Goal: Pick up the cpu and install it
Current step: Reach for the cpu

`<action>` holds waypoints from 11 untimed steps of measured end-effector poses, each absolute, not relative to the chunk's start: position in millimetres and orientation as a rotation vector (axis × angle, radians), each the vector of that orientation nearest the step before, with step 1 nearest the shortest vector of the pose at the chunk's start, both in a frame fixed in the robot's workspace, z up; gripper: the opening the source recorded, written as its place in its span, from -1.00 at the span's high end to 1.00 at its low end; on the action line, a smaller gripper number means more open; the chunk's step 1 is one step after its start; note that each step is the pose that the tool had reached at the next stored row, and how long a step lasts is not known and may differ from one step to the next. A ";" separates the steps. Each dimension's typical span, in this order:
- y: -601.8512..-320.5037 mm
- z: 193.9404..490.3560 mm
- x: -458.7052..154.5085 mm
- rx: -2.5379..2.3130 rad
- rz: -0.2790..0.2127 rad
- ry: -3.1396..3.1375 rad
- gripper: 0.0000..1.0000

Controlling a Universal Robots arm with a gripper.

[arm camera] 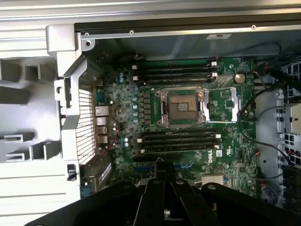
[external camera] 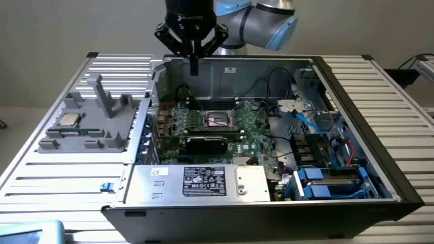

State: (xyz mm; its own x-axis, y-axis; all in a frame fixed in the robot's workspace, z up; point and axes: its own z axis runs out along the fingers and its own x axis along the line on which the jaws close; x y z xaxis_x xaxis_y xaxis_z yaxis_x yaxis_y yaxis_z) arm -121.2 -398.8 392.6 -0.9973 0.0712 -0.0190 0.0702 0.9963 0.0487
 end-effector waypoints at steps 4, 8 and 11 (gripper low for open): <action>-398.8 392.6 -121.2 0.110 0.075 3.118 0.77; -398.8 392.6 -121.2 0.110 0.075 3.118 0.77; -398.8 392.6 -121.2 0.110 0.075 3.118 0.77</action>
State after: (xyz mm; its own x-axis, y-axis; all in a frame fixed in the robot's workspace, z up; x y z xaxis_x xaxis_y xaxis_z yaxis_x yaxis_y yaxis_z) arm -121.2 -398.8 392.6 -0.9973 0.0712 -0.0190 0.0702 0.9963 0.0487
